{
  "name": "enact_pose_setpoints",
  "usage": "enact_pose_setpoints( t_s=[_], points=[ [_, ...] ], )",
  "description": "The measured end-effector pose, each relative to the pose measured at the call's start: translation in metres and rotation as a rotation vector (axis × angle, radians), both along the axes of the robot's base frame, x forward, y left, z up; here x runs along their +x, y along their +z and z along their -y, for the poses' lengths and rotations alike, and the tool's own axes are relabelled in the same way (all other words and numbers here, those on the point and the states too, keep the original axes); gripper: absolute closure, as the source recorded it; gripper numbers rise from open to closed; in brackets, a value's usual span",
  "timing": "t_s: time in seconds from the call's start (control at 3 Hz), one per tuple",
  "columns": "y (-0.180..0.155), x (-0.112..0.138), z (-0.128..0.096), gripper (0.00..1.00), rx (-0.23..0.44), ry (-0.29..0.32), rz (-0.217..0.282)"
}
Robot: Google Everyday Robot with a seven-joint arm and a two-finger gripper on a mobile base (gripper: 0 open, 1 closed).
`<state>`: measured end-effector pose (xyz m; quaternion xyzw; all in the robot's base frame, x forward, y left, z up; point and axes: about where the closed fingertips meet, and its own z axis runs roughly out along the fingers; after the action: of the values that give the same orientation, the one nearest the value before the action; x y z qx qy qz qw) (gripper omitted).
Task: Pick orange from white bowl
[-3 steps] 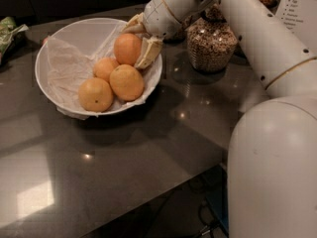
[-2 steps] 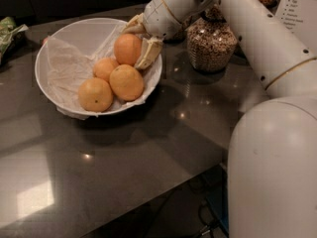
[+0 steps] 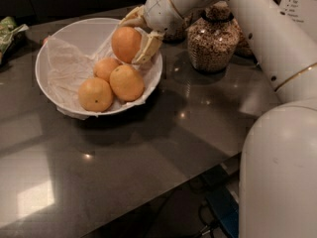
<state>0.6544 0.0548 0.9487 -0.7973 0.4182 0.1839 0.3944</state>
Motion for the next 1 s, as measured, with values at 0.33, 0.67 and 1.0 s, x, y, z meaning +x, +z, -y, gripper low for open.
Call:
enact_pose_setpoints(
  t_s=[0.33,0.67,1.0],
  points=[
    [0.031,-0.001,0.009,1.0,0.009,-0.002,0.058],
    [0.048,-0.003,0.013,1.0,0.027,0.002,0.089],
    [0.054,-0.013,0.001,1.0,0.083,0.046,0.081]
  ],
)
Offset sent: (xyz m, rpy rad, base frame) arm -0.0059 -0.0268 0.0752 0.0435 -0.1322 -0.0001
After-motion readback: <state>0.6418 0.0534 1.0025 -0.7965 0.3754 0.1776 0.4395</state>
